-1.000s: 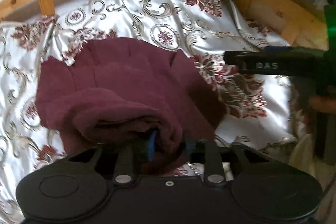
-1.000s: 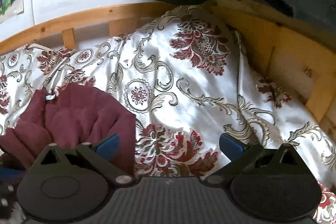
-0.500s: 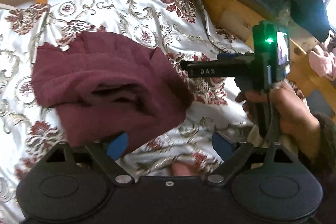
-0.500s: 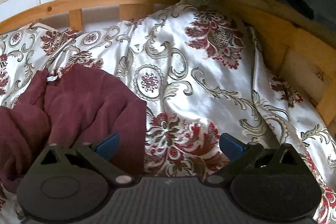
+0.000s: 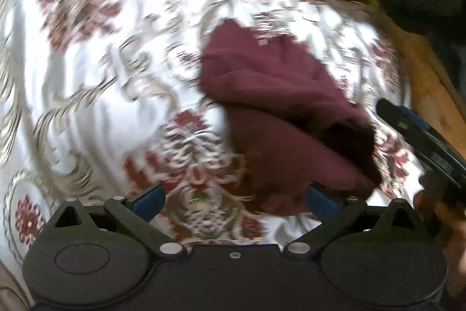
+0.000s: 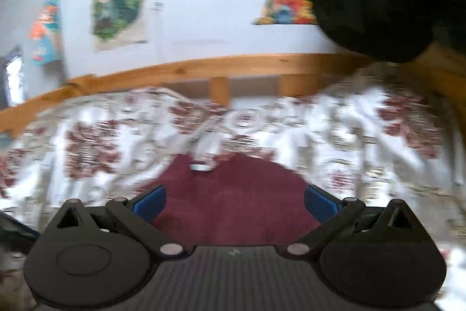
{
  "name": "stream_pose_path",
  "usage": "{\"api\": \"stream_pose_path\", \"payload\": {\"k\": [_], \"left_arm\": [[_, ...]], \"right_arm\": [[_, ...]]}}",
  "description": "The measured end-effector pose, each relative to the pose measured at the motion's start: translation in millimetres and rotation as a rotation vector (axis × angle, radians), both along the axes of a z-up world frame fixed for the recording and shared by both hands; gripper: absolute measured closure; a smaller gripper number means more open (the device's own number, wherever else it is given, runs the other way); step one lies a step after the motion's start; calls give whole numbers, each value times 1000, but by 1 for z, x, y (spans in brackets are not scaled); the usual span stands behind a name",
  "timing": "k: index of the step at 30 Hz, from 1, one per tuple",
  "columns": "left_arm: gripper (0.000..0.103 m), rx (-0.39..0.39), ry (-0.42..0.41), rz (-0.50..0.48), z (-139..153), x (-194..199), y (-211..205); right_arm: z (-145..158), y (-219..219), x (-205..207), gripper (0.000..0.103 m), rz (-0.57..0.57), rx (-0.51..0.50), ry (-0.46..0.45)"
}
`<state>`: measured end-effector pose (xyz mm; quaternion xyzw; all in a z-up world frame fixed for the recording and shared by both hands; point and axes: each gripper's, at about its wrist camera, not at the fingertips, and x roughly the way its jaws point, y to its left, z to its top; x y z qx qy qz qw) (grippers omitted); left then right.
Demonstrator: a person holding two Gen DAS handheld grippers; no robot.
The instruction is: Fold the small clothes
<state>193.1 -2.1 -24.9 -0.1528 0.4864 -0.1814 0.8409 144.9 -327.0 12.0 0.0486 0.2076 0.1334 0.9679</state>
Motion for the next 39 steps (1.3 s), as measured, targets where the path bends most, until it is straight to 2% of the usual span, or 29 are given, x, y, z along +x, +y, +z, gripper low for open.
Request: {"api": "stream_pose_path", "payload": {"k": [3, 6, 8, 9, 10, 12, 14, 16, 18, 19, 21, 24, 29, 33, 36, 38, 39], "left_arm": [[1, -25, 19, 44, -9, 5, 9], [1, -23, 16, 32, -13, 8, 6], [1, -11, 4, 11, -14, 9, 0], [1, -4, 3, 1, -15, 9, -3], [1, 3, 4, -6, -16, 10, -5], [1, 12, 7, -19, -17, 7, -6], [1, 15, 4, -28, -17, 6, -7], [1, 15, 0, -29, -17, 5, -7], [1, 10, -3, -26, -17, 5, -7], [1, 5, -7, -23, -16, 4, -6], [1, -12, -27, -14, -14, 3, -5], [1, -37, -70, -5, -9, 0, -3], [1, -43, -111, -18, -5, -2, -7], [1, -35, -106, -34, -7, -3, -10], [1, -36, -103, -37, -9, -2, -11], [1, -37, -100, -37, -10, -2, -12], [1, -37, -99, -36, -10, -2, -12]], "right_arm": [[1, 18, -1, 0, 42, -18, -40], [0, 38, 1, 1, 73, -75, -48], [-2, 48, 4, 7, 118, -85, -27], [-4, 51, 6, 19, 143, -73, -10], [-7, 52, 9, 26, 155, -61, 15], [-11, 52, 10, 29, 158, -51, 42], [-12, 50, 9, 47, 156, -39, 40], [-11, 47, 8, 73, 144, -33, 43], [-10, 44, 7, 86, 140, -31, 51], [-10, 43, 6, 88, 135, -30, 54], [-7, 39, 3, 89, 113, -20, 52], [-1, 20, -6, 89, 18, 35, 74], [-5, -31, -21, 91, -165, 156, 213], [-23, -75, -26, 92, -270, 317, 340], [-28, -90, -27, 86, -302, 381, 333], [-24, -87, -26, 71, -286, 351, 279], [-21, -82, -25, 52, -263, 322, 247]]}}
